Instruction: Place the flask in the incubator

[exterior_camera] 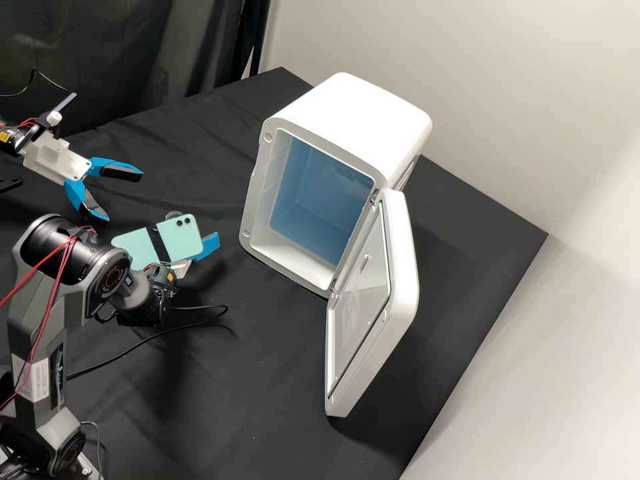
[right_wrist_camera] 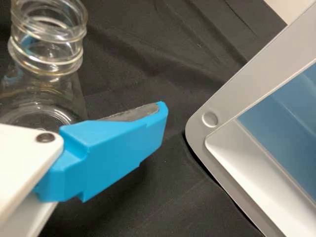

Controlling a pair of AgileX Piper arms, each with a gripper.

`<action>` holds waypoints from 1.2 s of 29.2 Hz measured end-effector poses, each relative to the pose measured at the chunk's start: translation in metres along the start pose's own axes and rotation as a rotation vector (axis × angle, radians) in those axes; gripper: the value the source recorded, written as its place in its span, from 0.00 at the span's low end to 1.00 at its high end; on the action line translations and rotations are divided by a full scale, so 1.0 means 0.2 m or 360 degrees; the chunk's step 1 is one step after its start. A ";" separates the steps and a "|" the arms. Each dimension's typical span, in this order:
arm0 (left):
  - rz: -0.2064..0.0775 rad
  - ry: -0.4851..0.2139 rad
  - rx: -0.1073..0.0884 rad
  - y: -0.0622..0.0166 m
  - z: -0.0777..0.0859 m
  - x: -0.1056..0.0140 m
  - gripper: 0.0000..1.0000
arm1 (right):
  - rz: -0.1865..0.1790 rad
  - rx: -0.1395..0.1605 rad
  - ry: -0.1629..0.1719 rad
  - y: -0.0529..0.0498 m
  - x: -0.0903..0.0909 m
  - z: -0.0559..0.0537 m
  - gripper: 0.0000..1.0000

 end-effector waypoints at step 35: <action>-0.0002 -0.0005 0.0001 0.002 -0.01 0.00 1.00 | 0.0007 0.0005 -0.0010 0.00 0.00 0.01 0.00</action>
